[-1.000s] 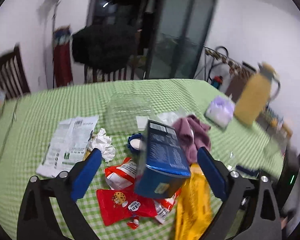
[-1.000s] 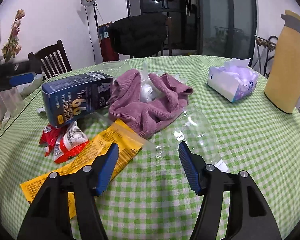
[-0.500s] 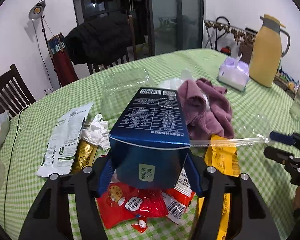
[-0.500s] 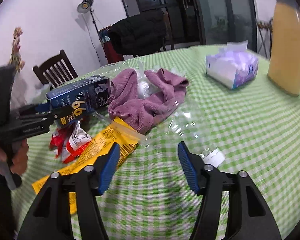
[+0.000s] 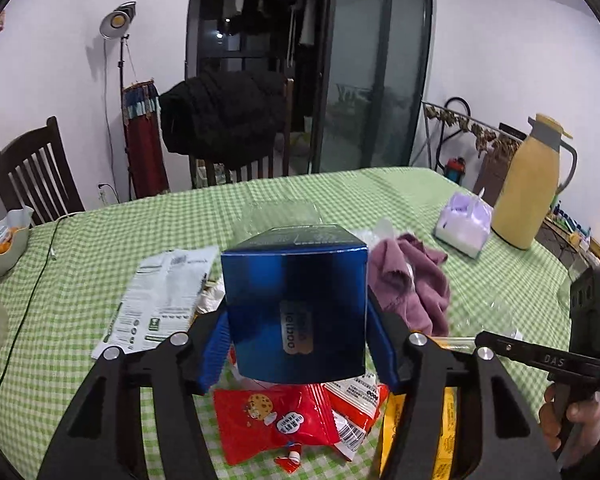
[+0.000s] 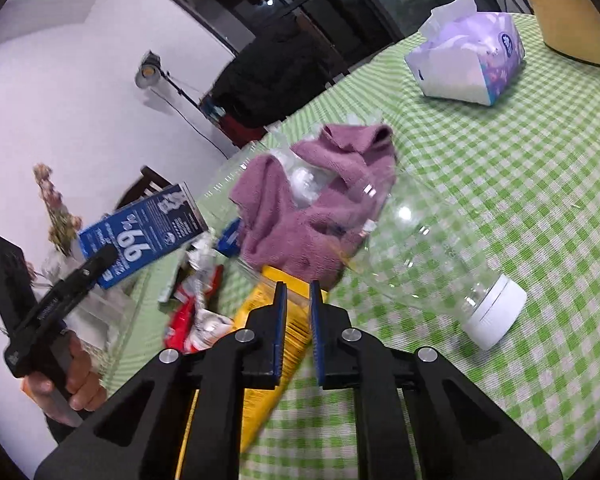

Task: Collect trash

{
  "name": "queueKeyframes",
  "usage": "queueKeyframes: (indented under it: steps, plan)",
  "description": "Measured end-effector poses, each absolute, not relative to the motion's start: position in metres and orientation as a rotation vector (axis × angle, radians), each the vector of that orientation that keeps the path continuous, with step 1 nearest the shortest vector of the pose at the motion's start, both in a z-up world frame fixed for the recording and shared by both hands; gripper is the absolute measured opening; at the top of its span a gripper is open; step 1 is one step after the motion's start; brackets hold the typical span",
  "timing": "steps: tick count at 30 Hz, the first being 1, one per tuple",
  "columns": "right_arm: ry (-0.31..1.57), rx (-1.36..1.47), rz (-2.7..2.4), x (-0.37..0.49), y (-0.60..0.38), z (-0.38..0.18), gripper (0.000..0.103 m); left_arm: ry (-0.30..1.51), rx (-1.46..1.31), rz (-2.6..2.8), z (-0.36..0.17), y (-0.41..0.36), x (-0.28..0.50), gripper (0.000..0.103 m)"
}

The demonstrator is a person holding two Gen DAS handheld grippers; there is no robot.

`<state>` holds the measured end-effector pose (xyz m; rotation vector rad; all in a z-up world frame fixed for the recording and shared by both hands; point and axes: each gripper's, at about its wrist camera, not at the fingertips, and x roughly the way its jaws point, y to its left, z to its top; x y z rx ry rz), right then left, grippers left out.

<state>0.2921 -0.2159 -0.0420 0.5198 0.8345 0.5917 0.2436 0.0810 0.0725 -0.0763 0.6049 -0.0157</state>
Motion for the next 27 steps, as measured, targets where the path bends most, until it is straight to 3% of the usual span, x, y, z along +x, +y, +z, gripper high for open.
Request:
queueKeyframes:
  steps: [14, 27]
  plan:
    - [0.474, 0.409, 0.488, 0.211, -0.277, 0.069, 0.006, 0.474, -0.013, -0.017, 0.136, 0.038, 0.199, 0.057]
    - [0.355, 0.404, 0.336, 0.147, -0.364, 0.089, 0.005, 0.456, 0.041, -0.109, 0.152, -0.034, 0.162, 0.057]
